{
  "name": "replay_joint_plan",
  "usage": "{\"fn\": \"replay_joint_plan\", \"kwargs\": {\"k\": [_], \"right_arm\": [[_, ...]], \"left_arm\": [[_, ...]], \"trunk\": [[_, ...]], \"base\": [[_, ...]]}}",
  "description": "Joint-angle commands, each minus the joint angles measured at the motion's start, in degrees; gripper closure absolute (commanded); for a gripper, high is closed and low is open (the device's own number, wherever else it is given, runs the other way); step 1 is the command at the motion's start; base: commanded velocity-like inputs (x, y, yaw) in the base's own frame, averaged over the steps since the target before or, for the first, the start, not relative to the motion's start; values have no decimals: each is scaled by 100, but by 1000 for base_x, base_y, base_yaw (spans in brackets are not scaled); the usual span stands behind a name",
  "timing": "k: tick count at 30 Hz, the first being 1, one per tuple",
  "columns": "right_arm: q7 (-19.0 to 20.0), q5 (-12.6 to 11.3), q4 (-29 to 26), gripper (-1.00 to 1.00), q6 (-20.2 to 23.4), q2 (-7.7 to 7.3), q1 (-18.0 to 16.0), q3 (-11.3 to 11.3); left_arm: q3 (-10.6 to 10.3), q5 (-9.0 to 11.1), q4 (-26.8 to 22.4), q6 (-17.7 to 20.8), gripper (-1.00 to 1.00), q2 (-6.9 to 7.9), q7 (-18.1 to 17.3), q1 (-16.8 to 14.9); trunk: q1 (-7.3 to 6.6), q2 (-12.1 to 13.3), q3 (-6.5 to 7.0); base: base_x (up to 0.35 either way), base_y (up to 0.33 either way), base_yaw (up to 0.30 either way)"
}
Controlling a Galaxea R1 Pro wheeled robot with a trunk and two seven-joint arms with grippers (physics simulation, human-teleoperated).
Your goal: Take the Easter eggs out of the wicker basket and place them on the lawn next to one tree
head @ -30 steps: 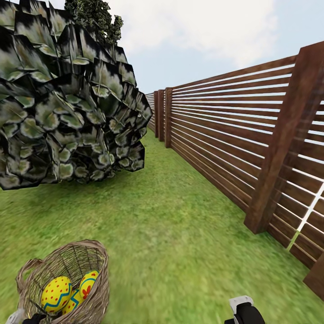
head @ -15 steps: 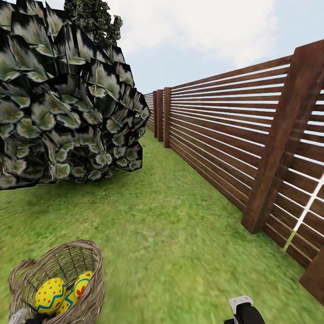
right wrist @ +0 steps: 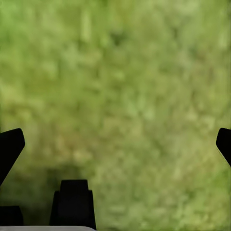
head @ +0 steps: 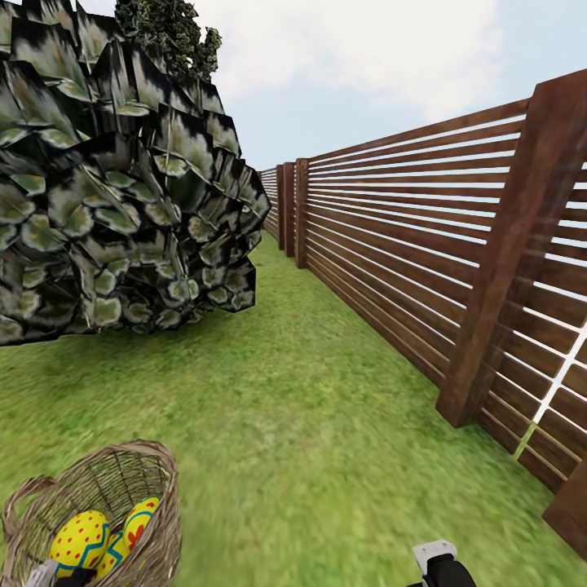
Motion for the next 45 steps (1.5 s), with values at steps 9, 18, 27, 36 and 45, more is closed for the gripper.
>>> {"fn": "replay_joint_plan", "kwargs": {"k": [9,18,27,36,45], "right_arm": [[20,31,-4,-100,29,-9,-3,10],[12,32,-4,-100,25,-8,-4,11],[11,32,-4,-100,25,-8,-3,17],[2,32,-4,-100,25,0,-3,20],[2,32,-2,-100,24,1,-3,20]], "left_arm": [[-61,69,-12,25,-100,22,48,-4],[-63,69,-10,31,-100,14,48,-4],[-62,69,-11,34,-100,10,48,-4],[-62,77,-15,34,-100,12,48,-4],[-62,78,-10,34,-100,23,48,-4]], "trunk": [[-1,-3,-6],[-1,-3,-6],[-1,-3,-6],[-1,-3,-6],[65,-123,-60]], "base": [[1,-1,0],[45,-33,0],[231,-133,0],[104,-8,0],[1,0,0]]}}
